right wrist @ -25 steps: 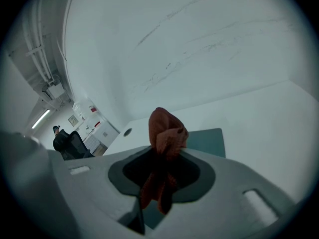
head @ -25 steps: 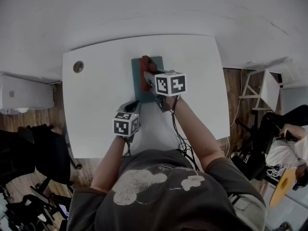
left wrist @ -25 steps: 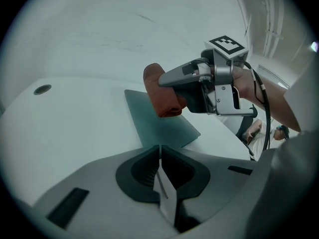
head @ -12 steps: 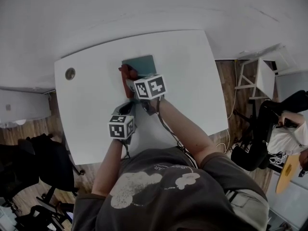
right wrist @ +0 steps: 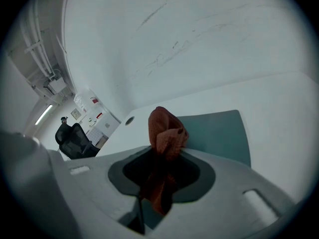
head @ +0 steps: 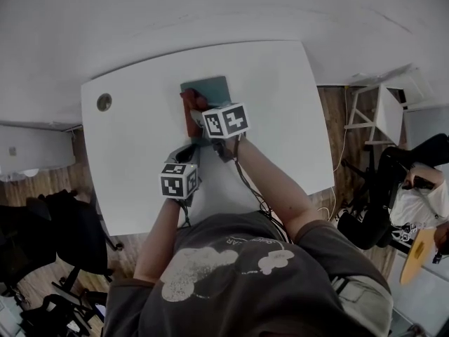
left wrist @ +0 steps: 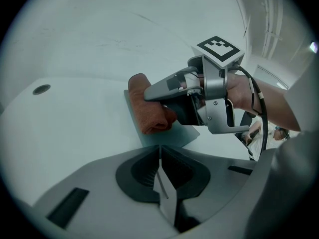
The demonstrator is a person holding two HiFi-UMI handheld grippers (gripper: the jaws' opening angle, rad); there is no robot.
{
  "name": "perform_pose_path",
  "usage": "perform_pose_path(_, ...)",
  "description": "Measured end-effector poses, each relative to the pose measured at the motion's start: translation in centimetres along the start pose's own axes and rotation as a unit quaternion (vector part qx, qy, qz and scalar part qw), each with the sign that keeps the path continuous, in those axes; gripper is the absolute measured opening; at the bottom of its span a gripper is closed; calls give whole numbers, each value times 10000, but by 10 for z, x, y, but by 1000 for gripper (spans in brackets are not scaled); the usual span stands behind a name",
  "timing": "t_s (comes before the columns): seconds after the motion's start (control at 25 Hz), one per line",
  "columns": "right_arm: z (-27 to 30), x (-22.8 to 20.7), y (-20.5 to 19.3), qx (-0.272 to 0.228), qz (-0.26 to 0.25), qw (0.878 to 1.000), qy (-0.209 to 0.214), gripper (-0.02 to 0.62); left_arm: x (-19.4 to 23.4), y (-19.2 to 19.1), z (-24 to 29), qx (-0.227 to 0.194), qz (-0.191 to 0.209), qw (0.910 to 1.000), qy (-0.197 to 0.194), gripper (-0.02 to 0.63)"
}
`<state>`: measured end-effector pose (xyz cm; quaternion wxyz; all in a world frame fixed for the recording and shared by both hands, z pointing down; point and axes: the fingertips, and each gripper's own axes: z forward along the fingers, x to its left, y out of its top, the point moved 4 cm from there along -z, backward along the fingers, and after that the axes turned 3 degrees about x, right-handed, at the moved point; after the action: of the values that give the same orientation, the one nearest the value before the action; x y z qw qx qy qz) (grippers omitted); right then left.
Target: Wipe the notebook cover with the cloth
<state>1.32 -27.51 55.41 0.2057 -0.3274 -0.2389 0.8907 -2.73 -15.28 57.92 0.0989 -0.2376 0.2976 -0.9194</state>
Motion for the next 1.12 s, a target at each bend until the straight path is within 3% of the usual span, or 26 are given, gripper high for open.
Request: perform_pose_path(1.12,-44,-48,-11,-114,247,9985,-470,106,0,0,-2,-6,8,10000,8,20)
